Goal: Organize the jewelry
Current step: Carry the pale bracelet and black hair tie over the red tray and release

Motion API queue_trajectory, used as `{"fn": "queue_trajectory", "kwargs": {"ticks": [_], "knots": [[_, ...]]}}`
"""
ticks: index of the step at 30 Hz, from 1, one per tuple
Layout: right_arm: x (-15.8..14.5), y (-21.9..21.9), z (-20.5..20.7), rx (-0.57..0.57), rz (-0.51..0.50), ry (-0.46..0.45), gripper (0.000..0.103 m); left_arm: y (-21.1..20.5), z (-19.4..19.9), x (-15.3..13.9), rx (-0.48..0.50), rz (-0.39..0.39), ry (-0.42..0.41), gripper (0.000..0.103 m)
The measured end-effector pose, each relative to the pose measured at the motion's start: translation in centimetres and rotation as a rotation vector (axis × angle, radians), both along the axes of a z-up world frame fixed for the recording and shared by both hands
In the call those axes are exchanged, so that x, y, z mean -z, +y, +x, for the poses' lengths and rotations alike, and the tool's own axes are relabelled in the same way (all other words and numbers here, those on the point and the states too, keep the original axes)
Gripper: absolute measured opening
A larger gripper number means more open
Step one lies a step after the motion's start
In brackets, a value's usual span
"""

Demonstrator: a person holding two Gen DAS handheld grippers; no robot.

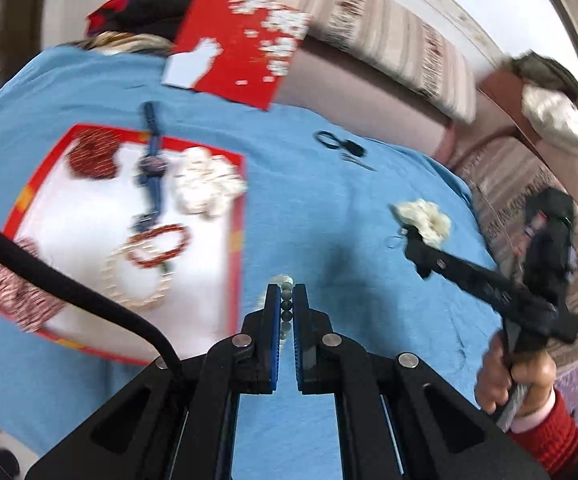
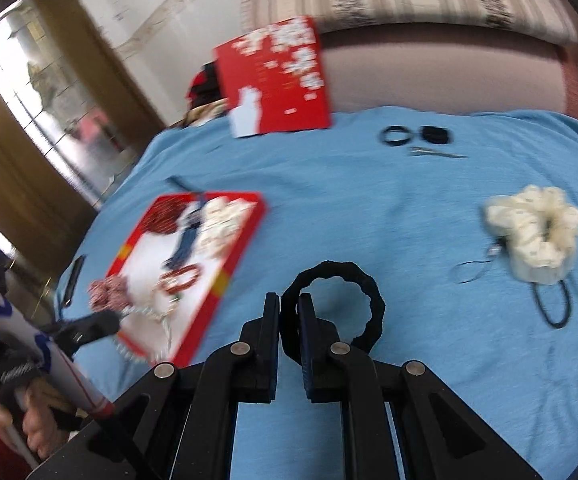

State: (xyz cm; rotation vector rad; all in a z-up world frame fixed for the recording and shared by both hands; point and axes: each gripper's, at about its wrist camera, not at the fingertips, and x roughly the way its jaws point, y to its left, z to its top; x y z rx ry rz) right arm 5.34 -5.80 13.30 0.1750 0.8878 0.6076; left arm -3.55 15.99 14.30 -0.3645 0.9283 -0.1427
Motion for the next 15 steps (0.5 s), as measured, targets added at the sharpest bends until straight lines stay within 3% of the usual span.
{"fn": "queue_trajectory", "kwargs": {"ticks": [8,15], "knots": [[0.2,8.9,-2.4,-0.164,-0.005,0.015,0.010,8.3,-0.5,4.9,-0.171,-0.050,0.115,0.005],[2.8,16.4,-3.2,-0.289,-0.085,0.039,0.010,12.2,-0.1,7.4,-0.245,-0.060,0.154,0.005]]}}
